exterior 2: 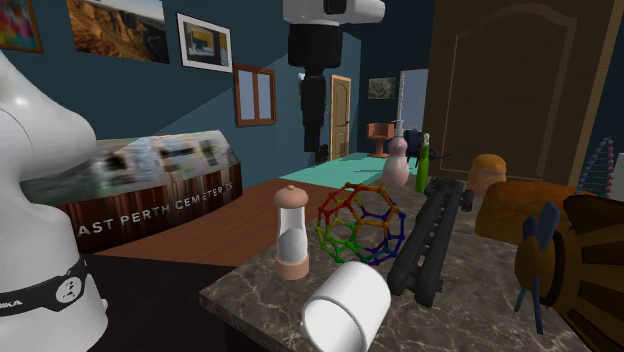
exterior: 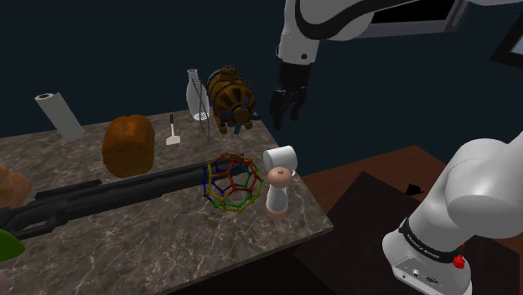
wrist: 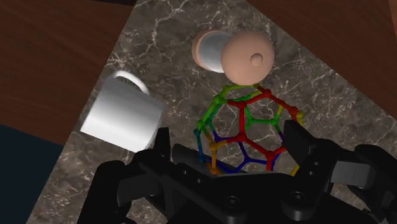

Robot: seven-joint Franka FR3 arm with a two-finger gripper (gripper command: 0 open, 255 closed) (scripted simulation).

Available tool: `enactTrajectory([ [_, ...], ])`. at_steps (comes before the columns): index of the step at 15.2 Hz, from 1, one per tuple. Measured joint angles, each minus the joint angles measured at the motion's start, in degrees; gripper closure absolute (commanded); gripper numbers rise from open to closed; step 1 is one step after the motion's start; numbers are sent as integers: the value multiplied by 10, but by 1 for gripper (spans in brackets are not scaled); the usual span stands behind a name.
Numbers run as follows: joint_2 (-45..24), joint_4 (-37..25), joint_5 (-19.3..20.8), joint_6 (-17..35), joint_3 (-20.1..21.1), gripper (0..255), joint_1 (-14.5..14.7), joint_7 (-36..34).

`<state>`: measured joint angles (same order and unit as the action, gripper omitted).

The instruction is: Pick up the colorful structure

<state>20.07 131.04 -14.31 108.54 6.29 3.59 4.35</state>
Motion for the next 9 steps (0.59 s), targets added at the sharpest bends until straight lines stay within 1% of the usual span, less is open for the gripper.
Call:
enactTrajectory([
  [4, -82, -28, -40, 45, 12, 0, 14, -10],
  [9, -185, -92, -83, 72, 20, 0, 25, -13],
])
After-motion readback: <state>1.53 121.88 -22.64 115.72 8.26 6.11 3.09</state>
